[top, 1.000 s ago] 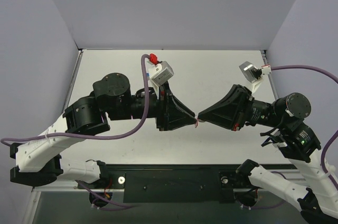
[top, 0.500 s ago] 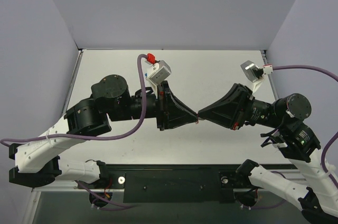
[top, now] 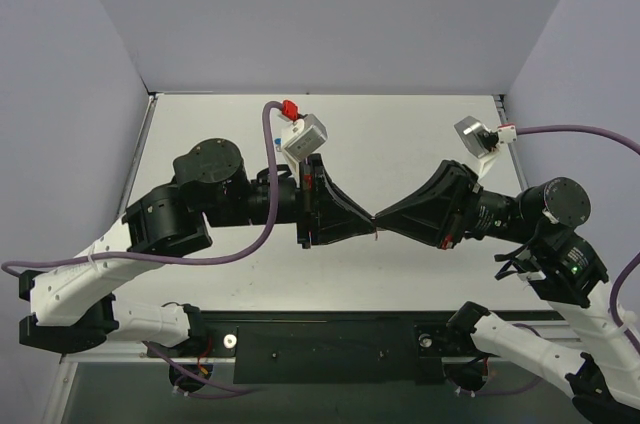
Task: Remove the keys from the keyring
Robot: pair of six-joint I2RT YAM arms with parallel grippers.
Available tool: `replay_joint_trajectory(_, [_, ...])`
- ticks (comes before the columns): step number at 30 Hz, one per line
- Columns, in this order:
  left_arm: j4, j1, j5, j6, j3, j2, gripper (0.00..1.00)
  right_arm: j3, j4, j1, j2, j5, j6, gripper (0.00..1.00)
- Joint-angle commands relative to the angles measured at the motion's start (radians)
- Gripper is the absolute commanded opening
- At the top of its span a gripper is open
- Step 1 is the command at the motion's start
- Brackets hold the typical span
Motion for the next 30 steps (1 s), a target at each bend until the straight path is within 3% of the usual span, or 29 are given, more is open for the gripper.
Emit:
replay_joint_trajectory(1, [0.047,0.006,0.041,0.011,0.056,0.019,0.20,0.037,0.033,0.014,0.007,-0.056,-0.015,0.00])
replay_joint_trajectory(8, [0.029,0.006,0.072,0.015,0.076,0.042,0.00,0.037,0.030,0.029,0.011,-0.060,-0.015,0.00])
replay_joint_trajectory(14, [0.068,0.006,0.032,-0.003,0.045,0.024,0.00,0.026,0.001,0.031,-0.003,-0.037,-0.041,0.00])
replay_joint_trajectory(18, [0.189,0.000,-0.034,-0.047,-0.035,-0.009,0.00,-0.005,0.001,0.033,-0.024,0.039,-0.047,0.00])
replay_joint_trajectory(22, [0.331,-0.039,-0.201,-0.092,-0.145,-0.059,0.00,-0.048,0.061,0.036,-0.026,0.121,-0.013,0.00])
replay_joint_trajectory(25, [0.363,-0.153,-0.528,-0.066,-0.194,-0.079,0.00,-0.063,0.061,0.037,-0.018,0.197,-0.023,0.00])
replay_joint_trajectory(30, [0.567,-0.208,-0.644,-0.072,-0.291,-0.090,0.00,-0.075,0.081,0.051,0.003,0.247,-0.023,0.00])
